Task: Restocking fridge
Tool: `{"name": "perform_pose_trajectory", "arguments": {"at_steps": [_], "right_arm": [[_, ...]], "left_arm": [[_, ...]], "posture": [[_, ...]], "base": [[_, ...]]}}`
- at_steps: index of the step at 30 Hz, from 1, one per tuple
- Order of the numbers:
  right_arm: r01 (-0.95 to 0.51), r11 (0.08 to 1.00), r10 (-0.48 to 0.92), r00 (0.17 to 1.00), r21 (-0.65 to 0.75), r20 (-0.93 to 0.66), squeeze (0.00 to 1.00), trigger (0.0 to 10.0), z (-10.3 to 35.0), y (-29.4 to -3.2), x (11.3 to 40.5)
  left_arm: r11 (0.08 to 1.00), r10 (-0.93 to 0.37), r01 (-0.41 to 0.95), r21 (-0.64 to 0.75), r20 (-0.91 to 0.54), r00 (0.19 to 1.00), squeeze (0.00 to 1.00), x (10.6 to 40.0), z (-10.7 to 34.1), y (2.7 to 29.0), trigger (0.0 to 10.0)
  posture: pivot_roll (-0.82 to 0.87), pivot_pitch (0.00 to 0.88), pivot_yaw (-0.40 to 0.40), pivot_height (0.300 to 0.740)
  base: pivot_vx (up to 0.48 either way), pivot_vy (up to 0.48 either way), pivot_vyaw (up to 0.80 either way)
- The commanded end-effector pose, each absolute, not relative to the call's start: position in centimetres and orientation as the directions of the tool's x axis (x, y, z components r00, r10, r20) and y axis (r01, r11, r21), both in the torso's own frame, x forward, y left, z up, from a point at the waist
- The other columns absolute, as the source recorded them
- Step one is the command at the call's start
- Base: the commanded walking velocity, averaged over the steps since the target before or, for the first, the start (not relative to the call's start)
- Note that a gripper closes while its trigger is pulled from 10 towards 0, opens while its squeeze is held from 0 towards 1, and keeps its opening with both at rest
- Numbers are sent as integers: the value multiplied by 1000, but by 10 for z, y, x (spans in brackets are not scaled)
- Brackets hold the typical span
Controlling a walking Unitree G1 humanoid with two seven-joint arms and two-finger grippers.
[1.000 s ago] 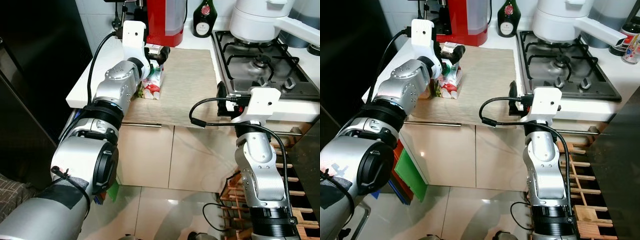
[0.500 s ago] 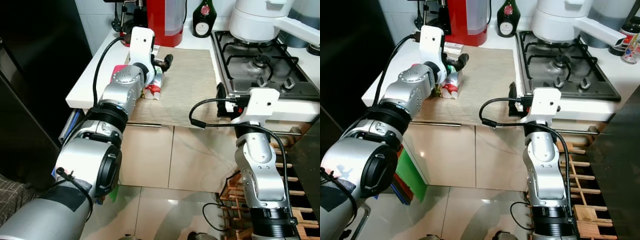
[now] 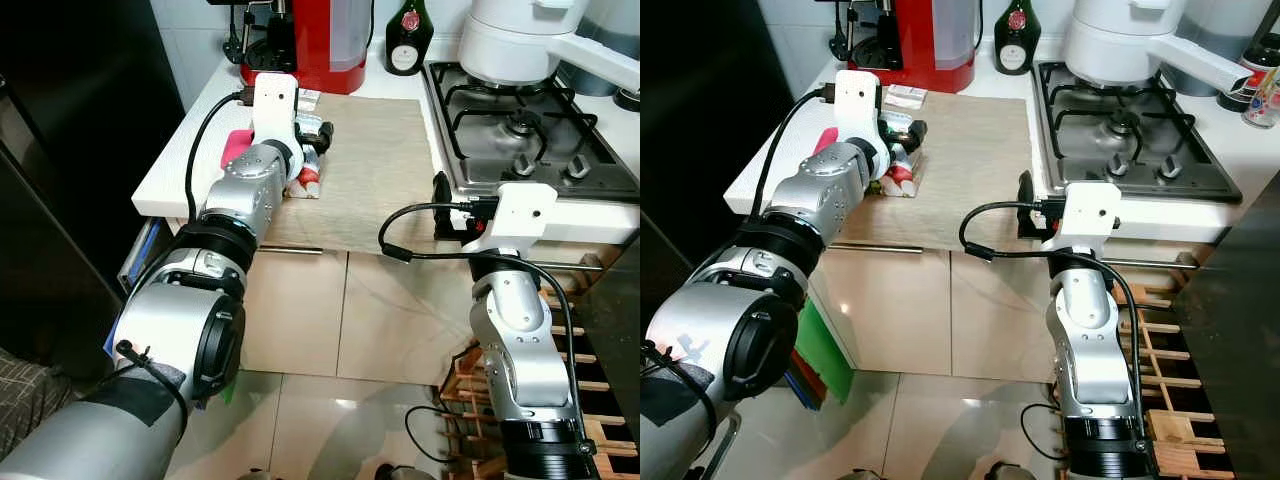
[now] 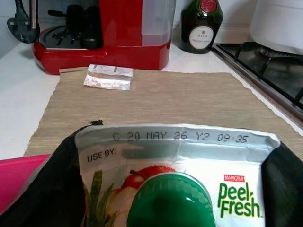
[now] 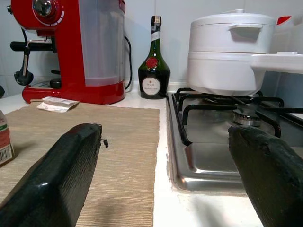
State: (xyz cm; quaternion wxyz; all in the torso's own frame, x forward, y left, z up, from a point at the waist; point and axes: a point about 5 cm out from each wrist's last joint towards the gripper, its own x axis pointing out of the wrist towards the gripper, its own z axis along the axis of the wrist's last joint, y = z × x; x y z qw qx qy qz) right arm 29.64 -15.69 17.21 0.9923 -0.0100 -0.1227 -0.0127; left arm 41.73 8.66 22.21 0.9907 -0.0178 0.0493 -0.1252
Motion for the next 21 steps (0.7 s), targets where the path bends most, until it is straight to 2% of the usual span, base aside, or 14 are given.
{"name": "perform_pose_trajectory", "arguments": {"at_steps": [1, 5, 6, 17, 21], "right_arm": [[12, 1000, -7, 970, -19, 245, 0, 10000, 174, -153, 297], [12, 1000, -7, 970, -19, 244, 0, 10000, 174, -153, 297], [13, 1000, -8, 970, -19, 245, 0, 10000, 174, -153, 297], [17, 1000, -12, 970, -18, 242, 0, 10000, 173, -154, 298], [20, 1000, -14, 970, -20, 244, 0, 10000, 173, -155, 298]], "left_arm": [[968, -250, 248, -35, -122, 960, 0, 415, 212, 85, 10000], [968, -250, 249, -26, -115, 961, 0, 416, 213, 85, 10000], [970, -243, 245, -1, -111, 964, 0, 416, 213, 86, 0], [973, -231, 231, -12, -119, 966, 0, 415, 210, 87, 0], [972, -233, 233, -17, -63, 970, 0, 416, 218, 87, 0]], "posture": [[-92, 0, 56, 740], [-93, 0, 56, 740], [-94, 0, 57, 740], [-96, 0, 58, 740], [-97, 0, 57, 740]], "base": [[0, 0, 0], [0, 0, 0], [0, 0, 0], [0, 0, 0], [0, 0, 0]]}}
